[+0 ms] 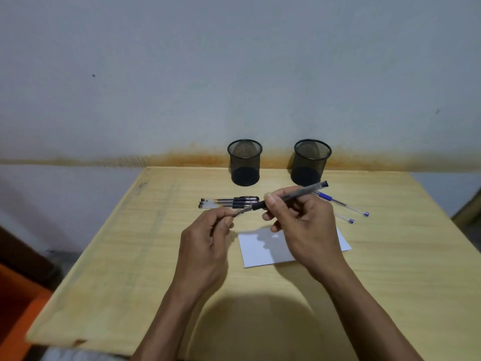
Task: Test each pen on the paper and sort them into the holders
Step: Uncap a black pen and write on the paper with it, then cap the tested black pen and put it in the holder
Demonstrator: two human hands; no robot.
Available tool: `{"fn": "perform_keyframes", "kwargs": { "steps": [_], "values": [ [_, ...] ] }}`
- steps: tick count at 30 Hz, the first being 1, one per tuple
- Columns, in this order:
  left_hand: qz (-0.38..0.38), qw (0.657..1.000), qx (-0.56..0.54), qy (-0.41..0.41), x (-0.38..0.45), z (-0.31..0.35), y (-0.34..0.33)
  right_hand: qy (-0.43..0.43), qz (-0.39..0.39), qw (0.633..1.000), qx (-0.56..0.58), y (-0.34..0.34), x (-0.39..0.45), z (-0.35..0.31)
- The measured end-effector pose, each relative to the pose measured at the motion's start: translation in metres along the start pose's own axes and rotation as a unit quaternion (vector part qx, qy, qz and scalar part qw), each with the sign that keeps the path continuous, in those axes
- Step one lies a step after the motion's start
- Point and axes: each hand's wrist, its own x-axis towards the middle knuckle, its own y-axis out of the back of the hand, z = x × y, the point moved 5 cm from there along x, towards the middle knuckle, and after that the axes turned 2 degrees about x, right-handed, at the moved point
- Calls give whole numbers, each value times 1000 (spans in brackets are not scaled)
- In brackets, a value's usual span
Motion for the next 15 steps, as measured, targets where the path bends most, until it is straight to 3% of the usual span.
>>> {"fn": "perform_keyframes", "kwargs": {
  "steps": [12,15],
  "values": [
    [-19,999,-2,-30,-4,1,7,0,-6,999,-47,-10,-2,2],
    [-19,999,-11,-32,-4,4,6,-21,-8,1000,-5,-14,-2,3]
  ]
}}
